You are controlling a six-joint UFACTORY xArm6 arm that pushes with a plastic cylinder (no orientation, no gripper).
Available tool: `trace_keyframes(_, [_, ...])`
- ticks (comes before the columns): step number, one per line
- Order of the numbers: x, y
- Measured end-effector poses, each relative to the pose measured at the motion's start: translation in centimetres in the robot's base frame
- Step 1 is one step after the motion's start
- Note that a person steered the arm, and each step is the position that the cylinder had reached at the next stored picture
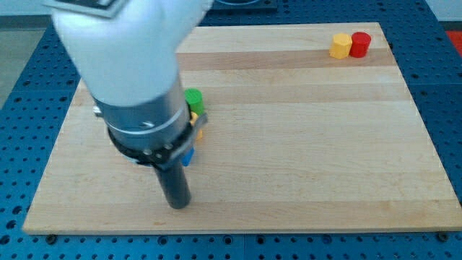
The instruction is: Slide the red star left of the green circle
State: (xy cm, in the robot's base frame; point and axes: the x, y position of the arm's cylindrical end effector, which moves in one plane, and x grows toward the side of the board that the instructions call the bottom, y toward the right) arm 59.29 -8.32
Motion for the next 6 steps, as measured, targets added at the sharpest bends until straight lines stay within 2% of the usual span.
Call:
trace_keyframes(1, [0.7,-1.2])
trace_keyframes(2, [-1.3,-4.3])
trace_keyframes(4, [-9.8,-9.8])
trace_keyframes(6, [-12.3,-12.4])
